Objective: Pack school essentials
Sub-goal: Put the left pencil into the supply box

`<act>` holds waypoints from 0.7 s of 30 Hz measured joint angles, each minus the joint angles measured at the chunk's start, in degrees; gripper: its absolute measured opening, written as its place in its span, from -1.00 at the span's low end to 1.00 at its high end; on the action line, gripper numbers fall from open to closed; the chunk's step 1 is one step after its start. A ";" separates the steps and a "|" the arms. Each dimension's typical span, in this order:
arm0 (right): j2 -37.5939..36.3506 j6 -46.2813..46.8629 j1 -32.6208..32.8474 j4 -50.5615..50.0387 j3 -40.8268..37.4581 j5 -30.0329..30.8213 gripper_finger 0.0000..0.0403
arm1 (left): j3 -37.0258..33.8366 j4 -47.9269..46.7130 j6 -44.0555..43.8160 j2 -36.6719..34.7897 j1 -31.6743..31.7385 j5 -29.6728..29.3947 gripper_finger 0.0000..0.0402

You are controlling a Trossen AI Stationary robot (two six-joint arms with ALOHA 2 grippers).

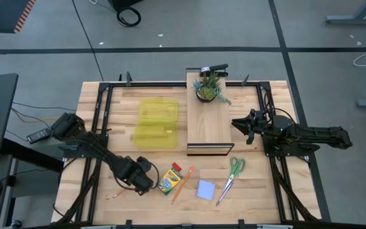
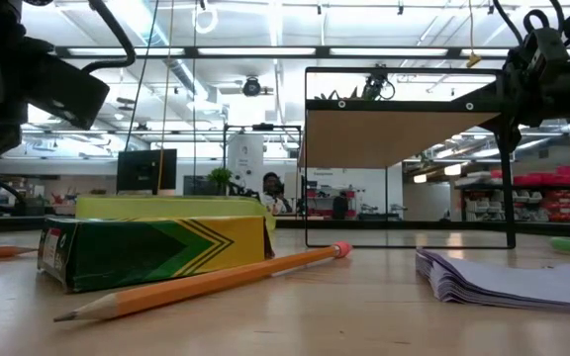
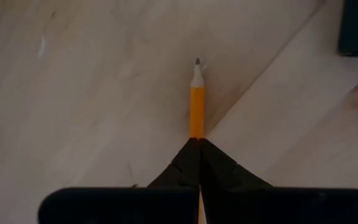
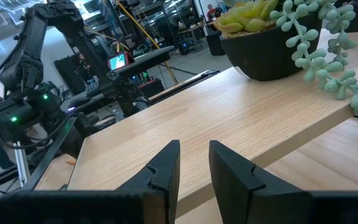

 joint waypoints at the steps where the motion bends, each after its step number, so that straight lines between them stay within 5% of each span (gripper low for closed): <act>1: 0.01 0.00 0.01 -0.01 0.00 0.00 -0.54 | 0.00 -0.24 0.07 -0.34 0.08 0.32 -0.96; 10: 0.01 0.00 0.00 -0.01 0.00 0.00 -0.54 | -0.02 -1.04 -5.80 -2.72 -2.20 16.28 -0.62; 21: 0.00 0.00 0.01 0.00 0.00 0.01 -0.54 | -0.59 2.39 -12.14 3.60 -6.91 30.54 -0.17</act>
